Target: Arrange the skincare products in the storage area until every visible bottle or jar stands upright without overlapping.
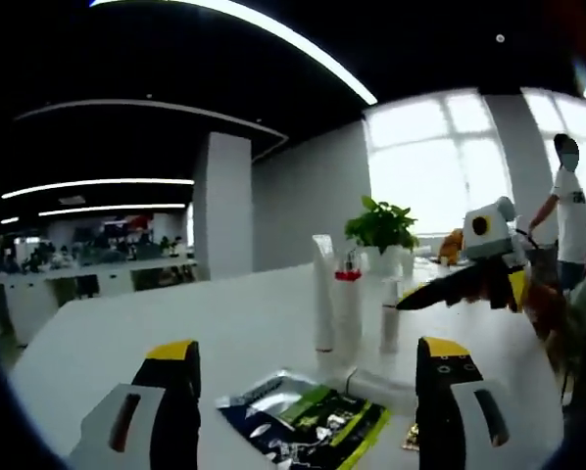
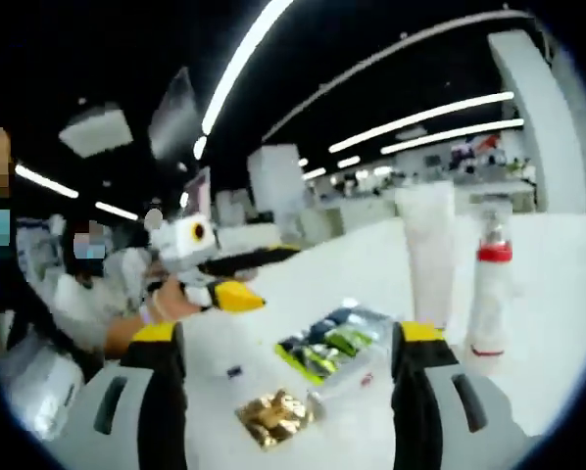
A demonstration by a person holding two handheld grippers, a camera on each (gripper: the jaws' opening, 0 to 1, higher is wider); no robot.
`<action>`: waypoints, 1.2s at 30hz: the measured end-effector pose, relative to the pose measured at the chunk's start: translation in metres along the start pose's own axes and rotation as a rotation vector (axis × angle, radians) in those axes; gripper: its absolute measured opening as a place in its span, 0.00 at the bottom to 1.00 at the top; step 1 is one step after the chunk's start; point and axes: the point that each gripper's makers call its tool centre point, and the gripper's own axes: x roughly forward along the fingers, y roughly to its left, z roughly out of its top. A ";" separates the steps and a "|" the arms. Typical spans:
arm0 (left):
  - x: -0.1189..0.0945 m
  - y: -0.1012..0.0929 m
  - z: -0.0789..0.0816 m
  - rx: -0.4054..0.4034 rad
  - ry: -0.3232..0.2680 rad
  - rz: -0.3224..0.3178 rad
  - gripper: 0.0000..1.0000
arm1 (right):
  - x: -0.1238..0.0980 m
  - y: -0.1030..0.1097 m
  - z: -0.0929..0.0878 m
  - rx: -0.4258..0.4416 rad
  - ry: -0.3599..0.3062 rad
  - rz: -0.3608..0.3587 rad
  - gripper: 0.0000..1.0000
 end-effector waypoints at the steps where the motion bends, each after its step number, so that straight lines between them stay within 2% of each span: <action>1: 0.003 0.001 -0.002 -0.012 0.006 0.001 0.91 | 0.010 -0.007 -0.007 -0.008 0.051 -0.025 0.84; 2: 0.007 0.004 -0.004 -0.028 0.009 0.006 0.90 | 0.020 -0.017 -0.011 -0.006 0.095 -0.056 0.83; 3: 0.012 0.010 -0.009 -0.067 0.018 0.023 0.89 | 0.030 -0.031 -0.019 -0.002 0.157 -0.116 0.82; 4: 0.014 0.014 -0.014 -0.096 0.024 0.033 0.89 | 0.032 -0.034 -0.021 -0.007 0.178 -0.128 0.84; 6: 0.014 0.021 -0.020 -0.134 0.025 0.046 0.89 | 0.041 -0.048 -0.037 -0.025 0.307 -0.177 0.83; 7: 0.012 0.025 -0.023 -0.149 0.017 0.054 0.88 | 0.045 -0.057 -0.046 -0.039 0.385 -0.219 0.80; 8: 0.010 0.029 -0.026 -0.167 0.012 0.068 0.88 | 0.047 -0.062 -0.049 -0.062 0.416 -0.237 0.76; 10: 0.006 0.031 -0.032 -0.167 0.017 0.070 0.87 | 0.053 -0.072 -0.047 -0.087 0.411 -0.288 0.66; 13: 0.000 0.036 -0.038 -0.139 0.043 0.091 0.86 | 0.058 -0.080 -0.048 -0.099 0.441 -0.321 0.60; 17: -0.005 0.038 -0.027 -0.114 0.003 0.108 0.85 | 0.062 -0.083 -0.056 -0.046 0.481 -0.317 0.51; 21: -0.011 0.035 -0.019 -0.055 -0.019 0.117 0.85 | 0.061 -0.093 -0.061 -0.067 0.514 -0.356 0.39; 26: -0.014 0.030 -0.019 0.004 -0.011 0.123 0.85 | 0.062 -0.093 -0.066 -0.046 0.530 -0.359 0.36; 29: -0.015 0.030 -0.019 0.001 -0.012 0.117 0.84 | 0.060 -0.096 -0.067 -0.068 0.542 -0.388 0.30; 33: -0.015 0.032 -0.019 -0.020 -0.019 0.119 0.84 | 0.059 -0.095 -0.068 -0.072 0.548 -0.393 0.23; 36: -0.014 0.032 -0.020 -0.016 -0.015 0.119 0.84 | 0.060 -0.095 -0.067 -0.074 0.547 -0.392 0.22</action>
